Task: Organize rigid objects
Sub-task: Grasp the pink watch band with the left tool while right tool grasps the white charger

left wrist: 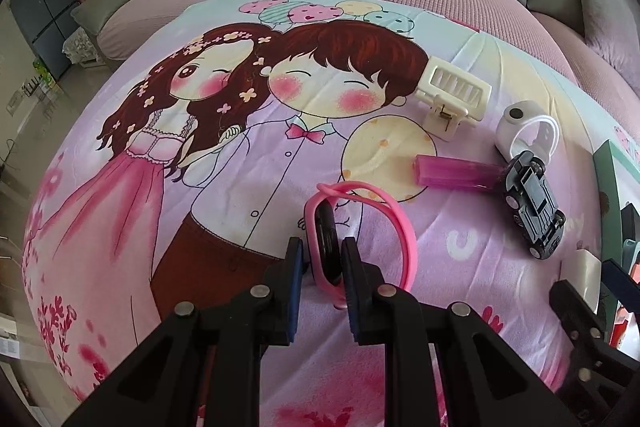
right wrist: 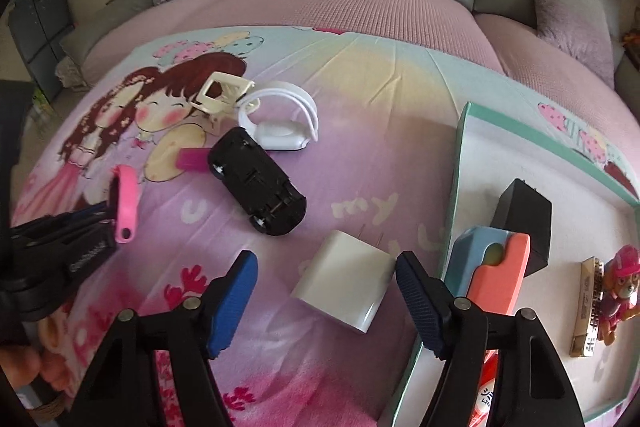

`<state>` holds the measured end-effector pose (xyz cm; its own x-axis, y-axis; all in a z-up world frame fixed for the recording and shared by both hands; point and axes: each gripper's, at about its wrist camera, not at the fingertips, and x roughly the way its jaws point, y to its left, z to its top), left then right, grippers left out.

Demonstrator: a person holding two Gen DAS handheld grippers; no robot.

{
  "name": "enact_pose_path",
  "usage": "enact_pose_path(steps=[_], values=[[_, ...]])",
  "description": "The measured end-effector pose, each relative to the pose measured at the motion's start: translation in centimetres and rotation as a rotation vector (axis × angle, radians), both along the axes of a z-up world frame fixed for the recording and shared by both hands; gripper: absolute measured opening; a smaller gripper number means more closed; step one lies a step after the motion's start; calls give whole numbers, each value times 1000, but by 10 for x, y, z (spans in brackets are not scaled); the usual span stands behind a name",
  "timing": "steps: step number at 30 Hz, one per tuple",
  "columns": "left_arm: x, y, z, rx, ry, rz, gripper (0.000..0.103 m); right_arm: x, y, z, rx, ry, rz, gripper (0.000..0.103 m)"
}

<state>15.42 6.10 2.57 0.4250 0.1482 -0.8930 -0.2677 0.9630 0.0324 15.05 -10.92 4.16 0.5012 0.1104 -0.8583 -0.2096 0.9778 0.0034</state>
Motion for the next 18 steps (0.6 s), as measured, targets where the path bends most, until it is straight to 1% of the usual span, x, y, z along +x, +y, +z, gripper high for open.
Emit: enact_pose_path(steps=[2,3,5,6,7,10,12,14,16,18], values=[[0,1,0,-6,-1,3,20,-1,5,-2,-14,1,2,75],[-1,1,0,-6,-1,4,20,-1,7,-3,-6,4,13,75],[0,1,-1,-8,0,4,20,-3,11,-1,45,16,44,75],[0,1,-1,-8,0,3,20,-4,12,-1,74,21,59,73],[0,1,0,-8,0,4,20,-5,14,-1,81,25,65,71],[0,1,-1,-6,1,2,20,-7,20,-6,33,27,73,65],[0,1,0,-2,2,1,20,-6,18,-10,22,34,62,55],[1,1,-1,0,4,-1,20,-5,13,-10,35,36,46,48],[1,1,-1,3,4,-1,20,-4,10,-11,47,41,42,48],[1,0,-1,9,3,-2,20,-4,12,-15,30,50,51,48]])
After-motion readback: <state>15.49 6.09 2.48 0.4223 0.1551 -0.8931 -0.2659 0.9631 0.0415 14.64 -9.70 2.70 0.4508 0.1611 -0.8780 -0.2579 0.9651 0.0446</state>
